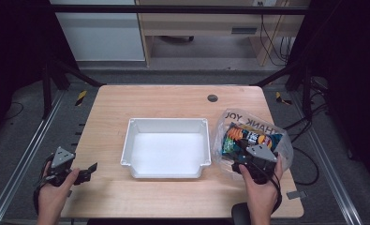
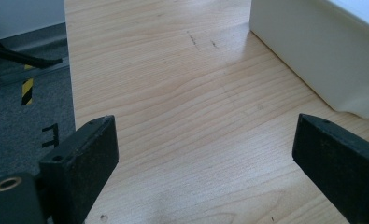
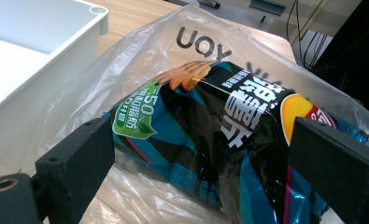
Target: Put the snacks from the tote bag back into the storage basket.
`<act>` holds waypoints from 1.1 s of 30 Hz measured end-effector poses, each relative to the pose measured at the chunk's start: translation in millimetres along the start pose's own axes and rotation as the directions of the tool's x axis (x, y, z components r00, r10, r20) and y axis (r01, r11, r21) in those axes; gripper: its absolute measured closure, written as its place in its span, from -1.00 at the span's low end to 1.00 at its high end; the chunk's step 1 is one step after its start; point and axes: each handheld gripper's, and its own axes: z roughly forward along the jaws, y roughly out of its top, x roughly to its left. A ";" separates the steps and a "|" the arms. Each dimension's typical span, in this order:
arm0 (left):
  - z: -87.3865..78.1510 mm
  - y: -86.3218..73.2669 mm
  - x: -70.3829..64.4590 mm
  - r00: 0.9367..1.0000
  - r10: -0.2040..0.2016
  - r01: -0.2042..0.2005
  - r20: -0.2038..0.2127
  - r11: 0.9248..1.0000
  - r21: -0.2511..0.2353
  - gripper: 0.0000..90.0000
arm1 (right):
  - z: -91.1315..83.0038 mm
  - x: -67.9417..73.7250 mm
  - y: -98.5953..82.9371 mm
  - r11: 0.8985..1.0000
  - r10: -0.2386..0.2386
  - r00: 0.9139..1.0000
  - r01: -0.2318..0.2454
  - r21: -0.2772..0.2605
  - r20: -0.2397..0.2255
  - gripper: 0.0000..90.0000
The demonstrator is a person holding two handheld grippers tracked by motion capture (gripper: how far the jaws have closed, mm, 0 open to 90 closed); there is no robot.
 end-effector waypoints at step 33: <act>-6.7 1.0 -6.8 0.997 -0.057 0.061 0.050 0.995 -0.075 -0.90 | 1.3 -40.1 38.5 0.989 -0.092 0.995 0.097 0.113 -0.041 -0.78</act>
